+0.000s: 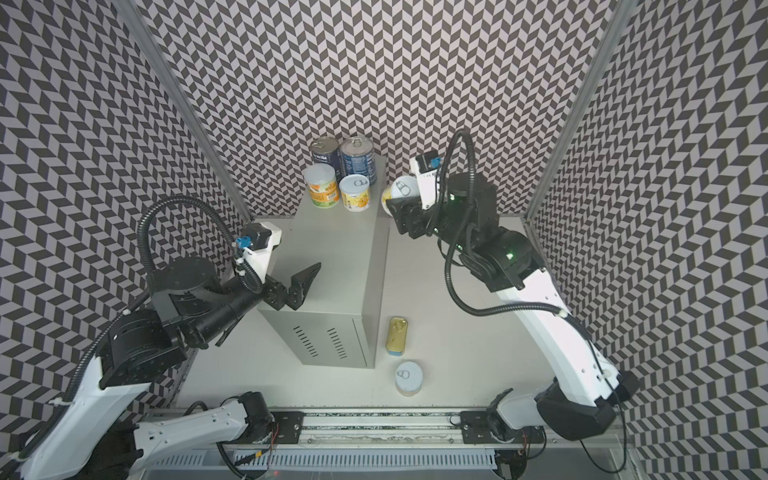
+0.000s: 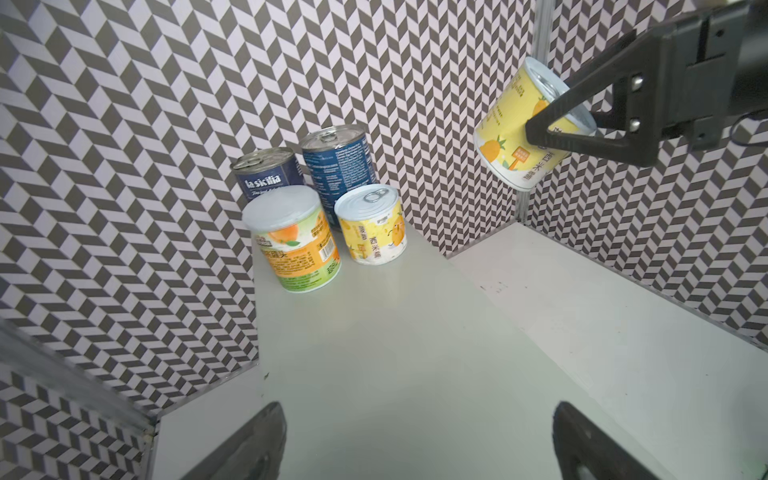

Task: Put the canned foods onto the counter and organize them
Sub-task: 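Lift the grasped yellow pineapple can with the right gripper toward the cabinet top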

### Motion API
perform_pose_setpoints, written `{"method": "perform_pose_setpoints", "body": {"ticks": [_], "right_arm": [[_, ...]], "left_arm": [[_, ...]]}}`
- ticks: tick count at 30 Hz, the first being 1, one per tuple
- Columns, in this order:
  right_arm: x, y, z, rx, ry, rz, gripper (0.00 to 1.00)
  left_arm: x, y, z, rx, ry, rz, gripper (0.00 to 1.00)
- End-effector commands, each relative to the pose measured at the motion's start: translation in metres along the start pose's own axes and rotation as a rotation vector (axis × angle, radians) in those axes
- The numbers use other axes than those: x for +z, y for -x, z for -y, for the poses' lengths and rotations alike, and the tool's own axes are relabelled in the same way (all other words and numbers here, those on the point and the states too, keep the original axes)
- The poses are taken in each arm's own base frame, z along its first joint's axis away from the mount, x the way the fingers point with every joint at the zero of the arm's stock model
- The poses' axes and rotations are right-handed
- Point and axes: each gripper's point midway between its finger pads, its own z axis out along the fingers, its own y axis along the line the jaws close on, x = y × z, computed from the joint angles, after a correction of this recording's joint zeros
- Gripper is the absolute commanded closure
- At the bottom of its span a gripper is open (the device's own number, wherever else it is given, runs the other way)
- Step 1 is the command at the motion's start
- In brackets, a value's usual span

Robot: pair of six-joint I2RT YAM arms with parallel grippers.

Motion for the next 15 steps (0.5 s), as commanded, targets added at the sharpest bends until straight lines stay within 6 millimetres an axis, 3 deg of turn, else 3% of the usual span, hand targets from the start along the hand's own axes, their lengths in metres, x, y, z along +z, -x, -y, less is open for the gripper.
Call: {"method": "perform_pose_setpoints", "body": {"ticks": [1,9,15], "right_arm": [[0.0,0.022,-0.029,-0.058,0.069,0.034,0.31],[0.027,0.016,-0.076,-0.117,0.133,-0.043,0.3],[0.047,-0.006,-0.087,-0.135,0.137,-0.123,0.29]], "left_arm": [[0.006,-0.013,-0.009,-0.017,0.036,-0.079,0.0],[0.016,0.0,-0.009,-0.114,-0.059,-0.083,0.0],[0.018,0.001,-0.003,-0.108,-0.097,-0.081,0.0]]}}
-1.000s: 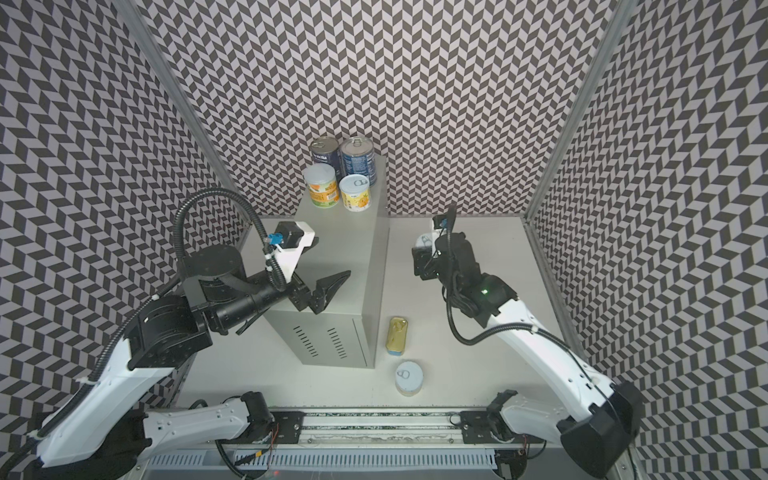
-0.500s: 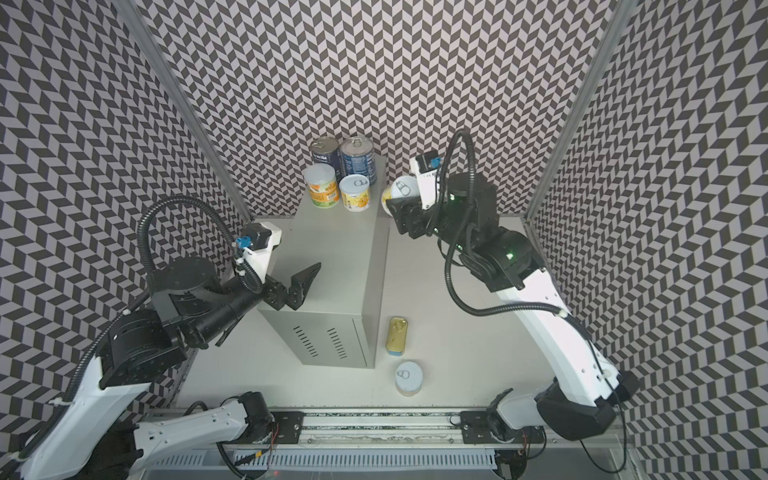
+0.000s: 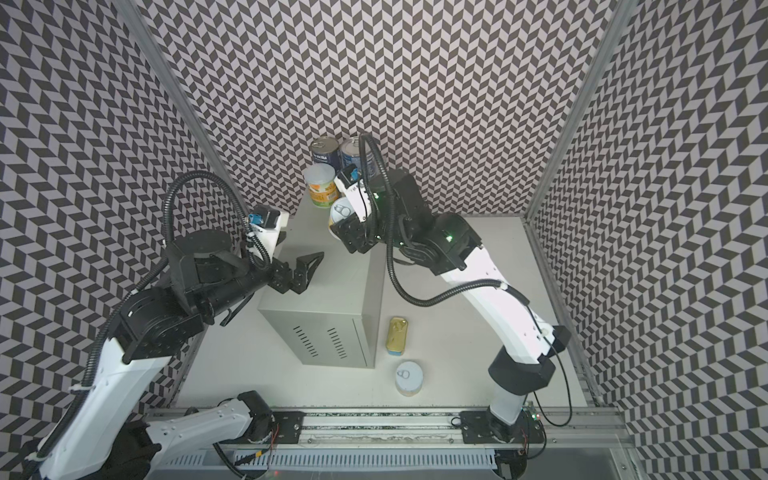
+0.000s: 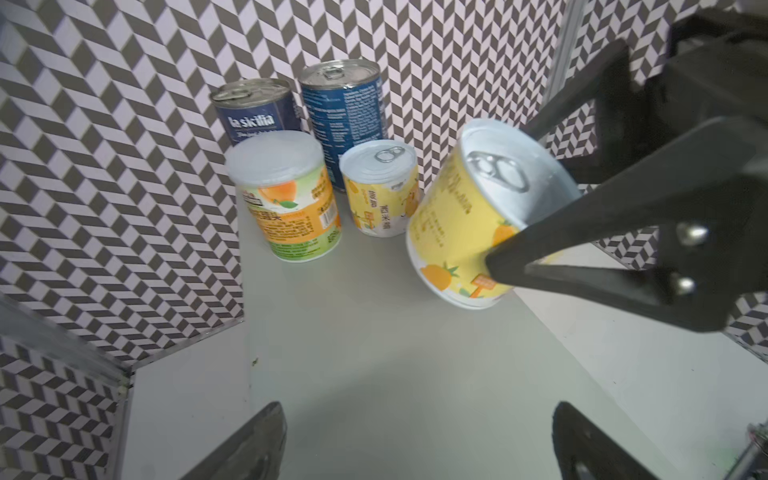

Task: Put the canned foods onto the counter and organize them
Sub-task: 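Lift the grasped yellow pineapple can with the right gripper toward the cabinet top, then set the pineapple can down with the right gripper while the left gripper closes on it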

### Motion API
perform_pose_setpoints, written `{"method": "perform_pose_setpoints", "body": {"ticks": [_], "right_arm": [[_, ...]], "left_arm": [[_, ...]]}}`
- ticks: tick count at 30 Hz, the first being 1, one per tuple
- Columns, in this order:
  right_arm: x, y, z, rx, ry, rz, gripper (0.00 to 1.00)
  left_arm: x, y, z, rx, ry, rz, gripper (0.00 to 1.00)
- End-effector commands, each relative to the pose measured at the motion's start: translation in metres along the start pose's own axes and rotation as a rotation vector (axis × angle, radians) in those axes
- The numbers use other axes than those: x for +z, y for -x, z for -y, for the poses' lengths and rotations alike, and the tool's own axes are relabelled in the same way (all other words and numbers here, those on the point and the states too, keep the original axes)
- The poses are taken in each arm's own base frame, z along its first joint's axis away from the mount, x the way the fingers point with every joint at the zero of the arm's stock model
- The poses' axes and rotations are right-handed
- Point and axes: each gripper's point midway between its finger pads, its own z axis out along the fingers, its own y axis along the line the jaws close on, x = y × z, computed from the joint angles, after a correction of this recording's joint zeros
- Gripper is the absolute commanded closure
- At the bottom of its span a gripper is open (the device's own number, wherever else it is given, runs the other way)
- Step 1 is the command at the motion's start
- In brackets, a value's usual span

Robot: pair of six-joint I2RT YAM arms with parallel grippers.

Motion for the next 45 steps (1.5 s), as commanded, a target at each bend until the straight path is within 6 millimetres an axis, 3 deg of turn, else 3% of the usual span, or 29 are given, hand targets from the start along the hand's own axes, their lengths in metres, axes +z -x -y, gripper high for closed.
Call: {"method": "perform_pose_setpoints", "body": {"ticks": [1,13,23,32,38,45], "right_arm": [[-0.006,0.021,0.003,-0.012,-0.026,0.073,0.29],[0.015,0.011,-0.007,-0.03,-0.018,0.028,0.23],[0.019,0.017,-0.002,-0.041,-0.05,0.055,0.15],[-0.026,0.032,0.029,0.01,-0.164,0.163,0.02],[-0.06,0.017,0.047,0.045,-0.237,0.222,0.01],[-0.089,-0.015,0.061,0.072,-0.285,0.268,0.01]], "left_arm": [[-0.011,0.007,0.006,-0.01,-0.051,0.023,0.0],[-0.004,0.003,0.007,0.002,-0.051,0.024,0.0],[0.013,-0.002,0.012,0.002,-0.07,0.028,0.0],[0.032,0.001,0.02,0.004,-0.114,0.058,0.0],[0.052,0.002,0.021,0.002,-0.118,0.065,0.0],[0.066,0.007,0.015,0.009,-0.077,0.09,0.0]]}}
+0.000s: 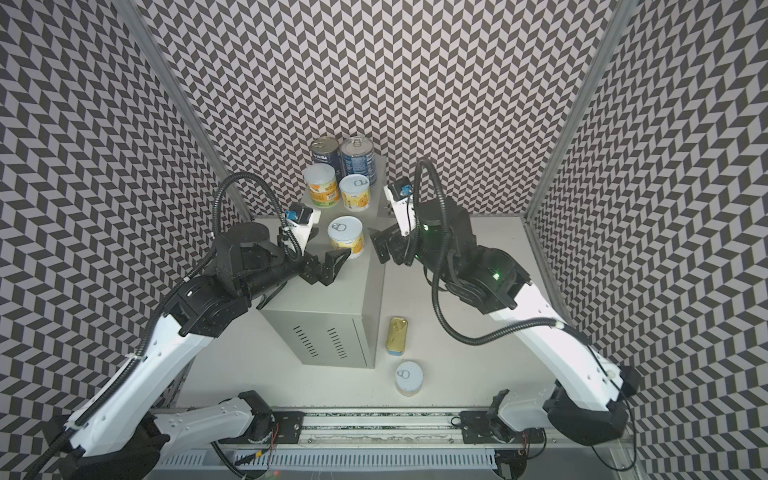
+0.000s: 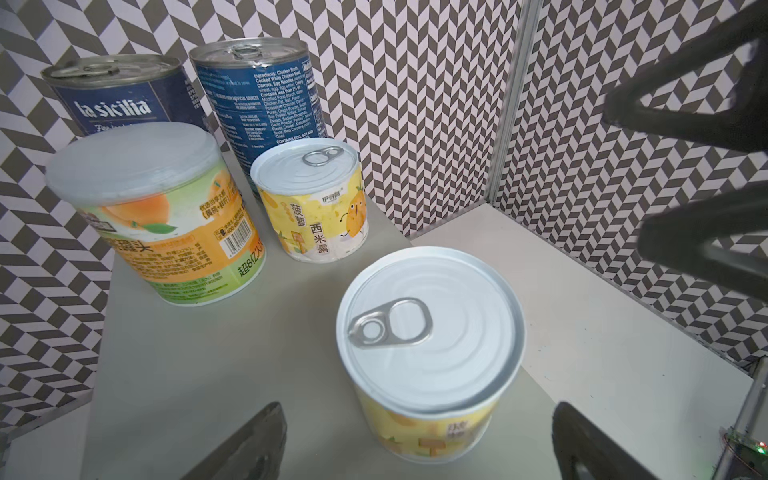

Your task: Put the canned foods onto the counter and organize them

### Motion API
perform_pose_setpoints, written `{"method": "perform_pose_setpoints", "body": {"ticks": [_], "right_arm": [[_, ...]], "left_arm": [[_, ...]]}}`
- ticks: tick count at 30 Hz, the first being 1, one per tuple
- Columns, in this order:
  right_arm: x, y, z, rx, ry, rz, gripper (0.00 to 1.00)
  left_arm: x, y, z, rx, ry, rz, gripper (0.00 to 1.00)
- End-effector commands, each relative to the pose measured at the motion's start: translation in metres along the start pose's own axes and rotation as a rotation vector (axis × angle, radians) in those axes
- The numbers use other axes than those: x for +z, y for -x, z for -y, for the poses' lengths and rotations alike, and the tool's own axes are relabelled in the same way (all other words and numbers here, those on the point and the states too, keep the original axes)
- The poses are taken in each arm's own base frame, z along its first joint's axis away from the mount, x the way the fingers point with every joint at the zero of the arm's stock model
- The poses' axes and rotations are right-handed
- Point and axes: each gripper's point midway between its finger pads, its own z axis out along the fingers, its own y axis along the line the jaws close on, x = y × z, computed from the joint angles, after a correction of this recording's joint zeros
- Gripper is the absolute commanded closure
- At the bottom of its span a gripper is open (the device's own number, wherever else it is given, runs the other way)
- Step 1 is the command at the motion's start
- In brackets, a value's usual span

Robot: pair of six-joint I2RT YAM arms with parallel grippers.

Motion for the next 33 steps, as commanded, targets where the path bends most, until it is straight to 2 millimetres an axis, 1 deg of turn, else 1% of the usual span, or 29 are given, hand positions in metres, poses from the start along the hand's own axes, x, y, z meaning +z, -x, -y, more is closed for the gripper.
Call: {"method": "perform_pose_setpoints", "body": {"ticks": [1,4,8,11,16,22,25,33], "right_arm": [[-0.011,0.013,0.012,0.047,-0.039,0.11,0.01],[-0.022,0.007,0.014,0.046,-0.029,0.145,0.01],[-0.029,-0.002,0.007,0.031,0.019,0.169,0.01],[-0.029,-0.007,0.004,0.012,0.035,0.164,0.01],[-0.026,-0.013,-0.001,-0.001,0.062,0.163,0.01],[-0.022,-0.02,-0.01,-0.013,0.105,0.164,0.01],[-0.02,-0.022,-0.013,-0.02,0.122,0.165,0.01],[-0.01,-0.025,-0.021,-0.016,0.152,0.17,0.01]], "left_arm": [[0.004,0.014,-0.004,0.018,0.019,0.053,0.0],[0.011,0.014,-0.001,0.018,-0.001,0.066,0.01],[0.018,0.014,-0.003,0.008,0.014,0.068,0.04],[0.019,0.012,-0.005,0.002,0.021,0.077,0.07],[0.018,0.01,-0.011,-0.01,0.055,0.103,0.16],[0.007,0.011,-0.029,-0.002,0.132,0.148,0.22],[0.001,0.01,-0.042,-0.005,0.167,0.169,0.24],[-0.001,0.001,-0.079,-0.02,0.248,0.19,0.25]]}}
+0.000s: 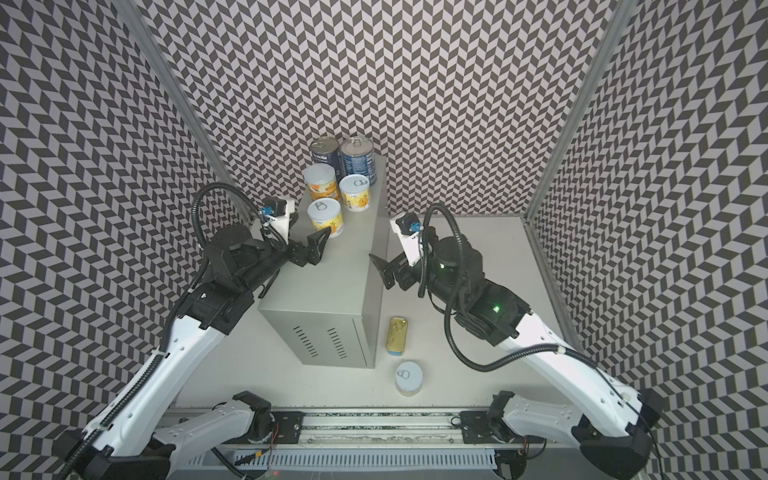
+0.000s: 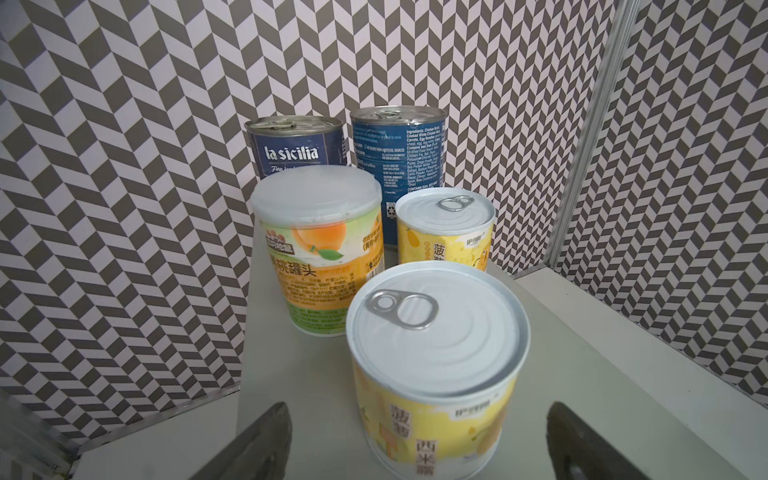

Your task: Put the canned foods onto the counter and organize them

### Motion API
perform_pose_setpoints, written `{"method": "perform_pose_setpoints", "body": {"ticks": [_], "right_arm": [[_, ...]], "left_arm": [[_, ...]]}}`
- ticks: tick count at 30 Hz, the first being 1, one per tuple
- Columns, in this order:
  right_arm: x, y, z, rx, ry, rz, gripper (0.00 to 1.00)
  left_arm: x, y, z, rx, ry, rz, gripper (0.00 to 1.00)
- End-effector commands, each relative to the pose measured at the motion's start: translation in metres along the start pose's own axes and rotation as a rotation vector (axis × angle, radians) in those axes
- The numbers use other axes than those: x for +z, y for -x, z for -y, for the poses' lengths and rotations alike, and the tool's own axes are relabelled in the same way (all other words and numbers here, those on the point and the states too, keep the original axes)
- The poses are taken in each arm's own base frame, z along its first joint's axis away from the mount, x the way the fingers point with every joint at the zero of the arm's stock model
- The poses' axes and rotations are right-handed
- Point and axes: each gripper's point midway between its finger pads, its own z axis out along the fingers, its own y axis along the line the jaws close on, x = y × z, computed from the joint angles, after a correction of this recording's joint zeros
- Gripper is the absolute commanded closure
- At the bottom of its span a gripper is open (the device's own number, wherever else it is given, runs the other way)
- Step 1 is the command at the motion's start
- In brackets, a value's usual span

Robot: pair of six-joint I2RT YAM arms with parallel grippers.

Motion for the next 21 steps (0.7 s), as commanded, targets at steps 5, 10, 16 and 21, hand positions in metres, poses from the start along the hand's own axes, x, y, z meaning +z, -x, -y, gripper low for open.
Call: {"method": "perform_pose_setpoints", "body": {"ticks": [5,10,16,21], "right_arm": [[0.007,0.013,-0.005,0.004,0.027,0.068,0.0],[0.01,0.009,-0.004,-0.005,0.019,0.064,0.01],[0.01,0.008,-0.003,-0.013,0.012,0.057,0.01],[0.007,0.009,-0.004,-0.014,0.022,0.066,0.01]], "left_arm": [[0.006,0.009,-0.018,-0.009,-0.012,0.065,0.19],[0.008,0.013,-0.003,0.006,-0.099,0.093,0.05],[0.019,0.012,0.001,-0.008,-0.124,0.092,0.03],[0.033,0.01,-0.006,-0.02,-0.083,0.088,0.02]]}}
